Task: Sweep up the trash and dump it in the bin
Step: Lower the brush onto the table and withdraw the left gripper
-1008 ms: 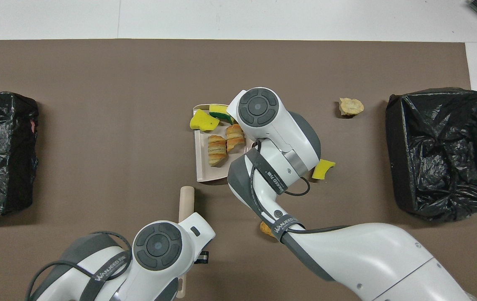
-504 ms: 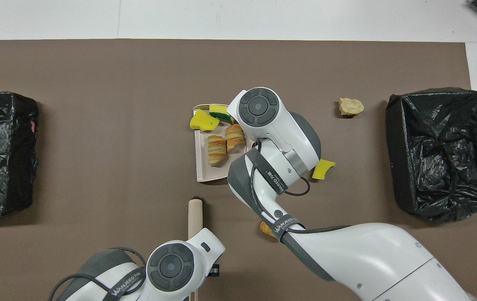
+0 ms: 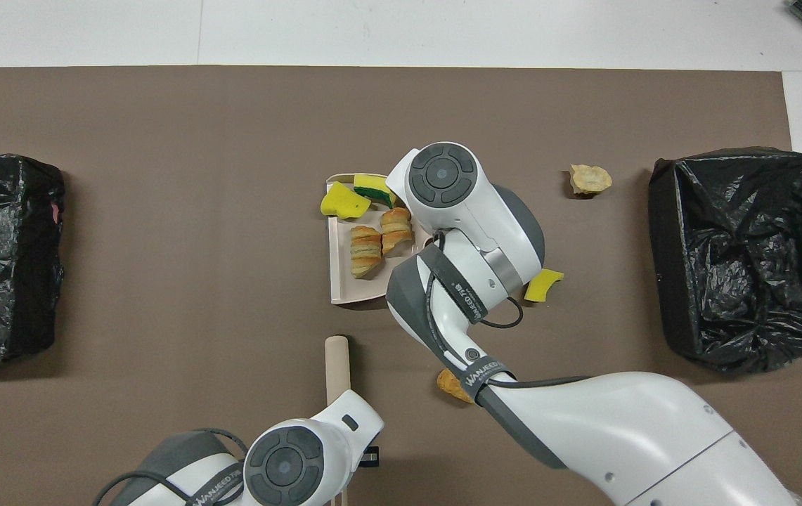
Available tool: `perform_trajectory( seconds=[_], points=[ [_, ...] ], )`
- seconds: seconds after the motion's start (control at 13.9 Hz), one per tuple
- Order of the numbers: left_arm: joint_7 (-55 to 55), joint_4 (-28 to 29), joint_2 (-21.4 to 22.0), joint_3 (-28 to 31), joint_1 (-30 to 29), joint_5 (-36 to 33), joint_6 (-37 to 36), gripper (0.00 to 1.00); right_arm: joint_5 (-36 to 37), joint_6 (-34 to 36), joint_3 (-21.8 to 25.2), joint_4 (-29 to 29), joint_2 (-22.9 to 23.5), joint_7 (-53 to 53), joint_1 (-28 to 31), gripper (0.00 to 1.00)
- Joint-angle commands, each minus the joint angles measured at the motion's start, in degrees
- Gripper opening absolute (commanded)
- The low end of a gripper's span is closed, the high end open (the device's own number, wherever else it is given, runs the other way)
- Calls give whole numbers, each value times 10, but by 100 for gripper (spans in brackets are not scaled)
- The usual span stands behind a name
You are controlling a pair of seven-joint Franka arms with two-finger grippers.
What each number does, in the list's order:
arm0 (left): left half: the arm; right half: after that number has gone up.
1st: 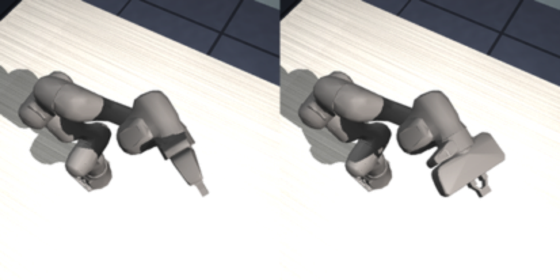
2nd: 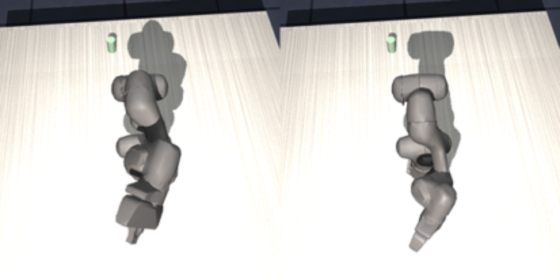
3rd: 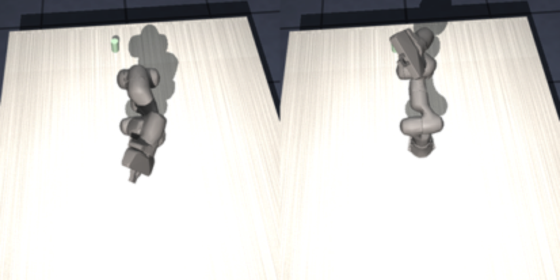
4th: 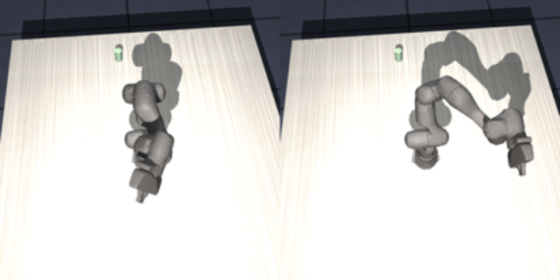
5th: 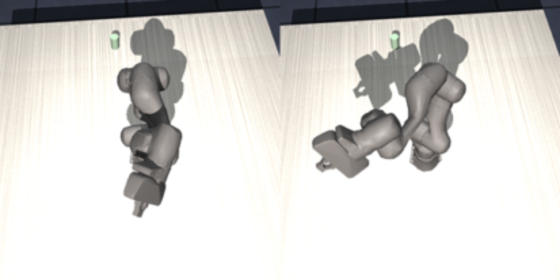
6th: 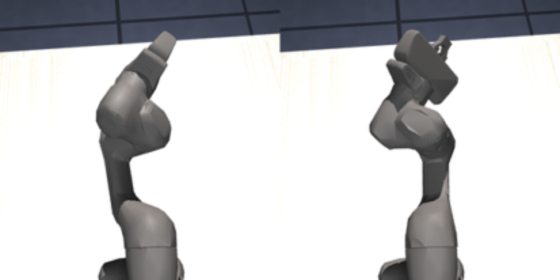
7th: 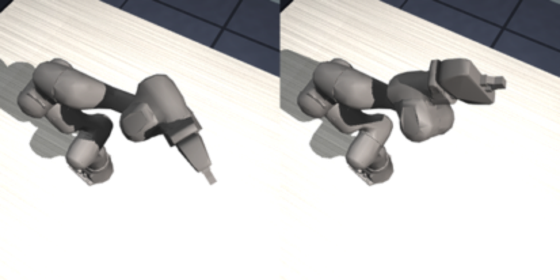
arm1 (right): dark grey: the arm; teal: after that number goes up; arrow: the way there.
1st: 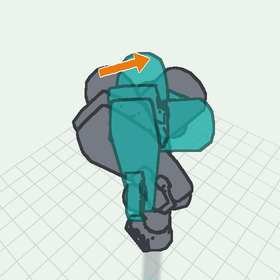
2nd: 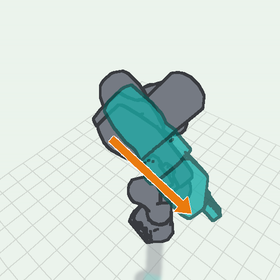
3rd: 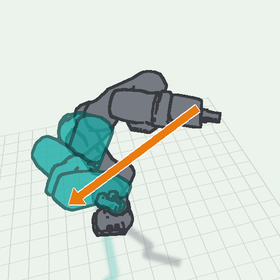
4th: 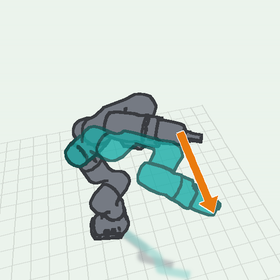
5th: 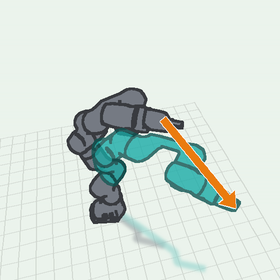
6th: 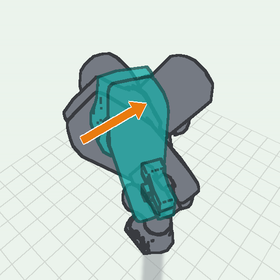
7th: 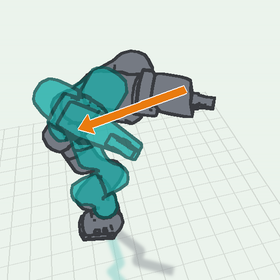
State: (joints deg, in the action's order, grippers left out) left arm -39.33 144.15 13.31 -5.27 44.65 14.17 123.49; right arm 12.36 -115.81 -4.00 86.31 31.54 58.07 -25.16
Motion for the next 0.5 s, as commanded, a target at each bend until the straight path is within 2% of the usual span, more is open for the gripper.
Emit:
perform_trajectory(
  seconds=[0.0, 0.22, 0.43],
  points=[
    [2, 22, 21, 9, 10, 6, 10, 0, -15, -14, -7, 9, -7, 22, 11, 0],
    [1, 22, 0, 9, 8, 5, 18, 0, -23, -14, -7, 2, -16, 32, 20, 0],
    [0, 18, -3, 9, 4, 5, 11, 0, -69, -2, -7, 10, -62, 100, 61, 0]
  ],
)
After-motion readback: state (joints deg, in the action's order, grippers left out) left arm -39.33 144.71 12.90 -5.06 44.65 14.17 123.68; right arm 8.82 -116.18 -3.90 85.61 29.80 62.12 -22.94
